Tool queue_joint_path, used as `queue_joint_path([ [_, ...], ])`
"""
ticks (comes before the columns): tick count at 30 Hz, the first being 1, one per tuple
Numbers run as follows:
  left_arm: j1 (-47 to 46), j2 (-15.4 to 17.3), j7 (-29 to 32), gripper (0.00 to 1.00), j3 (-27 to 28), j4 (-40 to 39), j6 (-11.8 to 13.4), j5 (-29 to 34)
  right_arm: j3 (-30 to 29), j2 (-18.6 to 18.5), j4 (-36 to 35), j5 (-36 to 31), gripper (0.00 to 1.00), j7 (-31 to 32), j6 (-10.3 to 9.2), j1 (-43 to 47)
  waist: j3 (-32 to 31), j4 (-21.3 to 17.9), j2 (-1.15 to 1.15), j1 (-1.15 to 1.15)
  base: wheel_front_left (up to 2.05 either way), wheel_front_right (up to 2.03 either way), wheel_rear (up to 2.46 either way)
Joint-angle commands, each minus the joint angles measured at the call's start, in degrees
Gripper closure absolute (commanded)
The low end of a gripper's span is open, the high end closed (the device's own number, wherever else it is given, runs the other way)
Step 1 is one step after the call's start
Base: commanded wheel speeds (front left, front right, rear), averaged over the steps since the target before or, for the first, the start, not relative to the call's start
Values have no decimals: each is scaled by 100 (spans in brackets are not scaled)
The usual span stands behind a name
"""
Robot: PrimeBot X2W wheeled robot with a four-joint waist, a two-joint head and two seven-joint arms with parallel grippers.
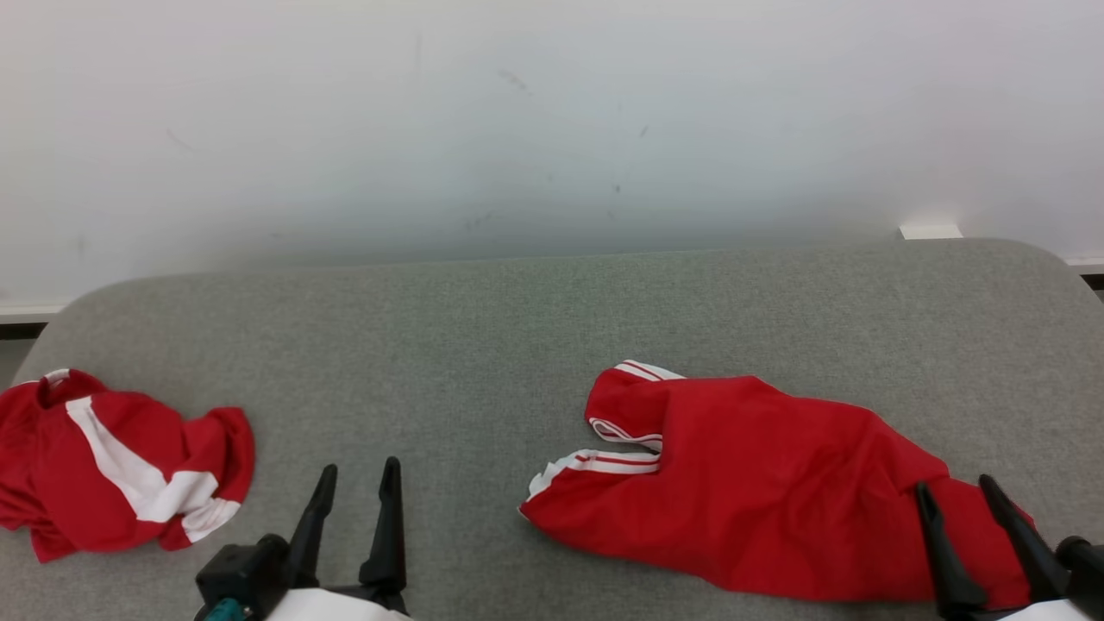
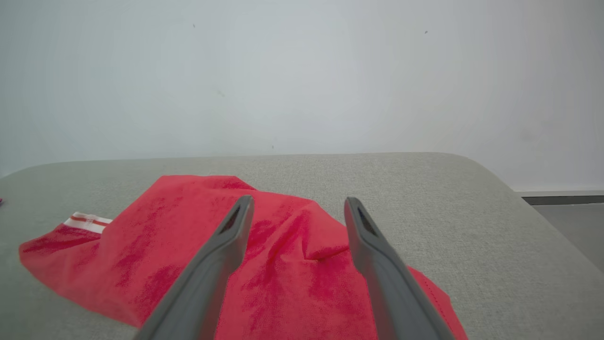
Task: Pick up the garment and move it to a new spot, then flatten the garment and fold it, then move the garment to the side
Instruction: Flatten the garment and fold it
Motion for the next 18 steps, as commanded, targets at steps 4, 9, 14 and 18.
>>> queue_joint_path([
  [4,32,25,-3,0,7,36,-33,48,196,-9,242,-67,0,-102,-14,-137,-20,12,0,0,0,0,0],
  [9,-26,25,-3,0,-59,44,-24,9,716,-216,521,6,0,12,-14,-619,29,72,0,0,0,0,0],
  [14,-155,27,-3,0,-162,45,-15,-57,1523,-513,1074,374,0,399,-14,-1551,184,267,0,0,0,0,0],
  [18,-268,27,-3,0,-234,43,6,-155,2145,-744,1695,792,0,806,-16,-2338,343,567,0,0,0,0,0],
])
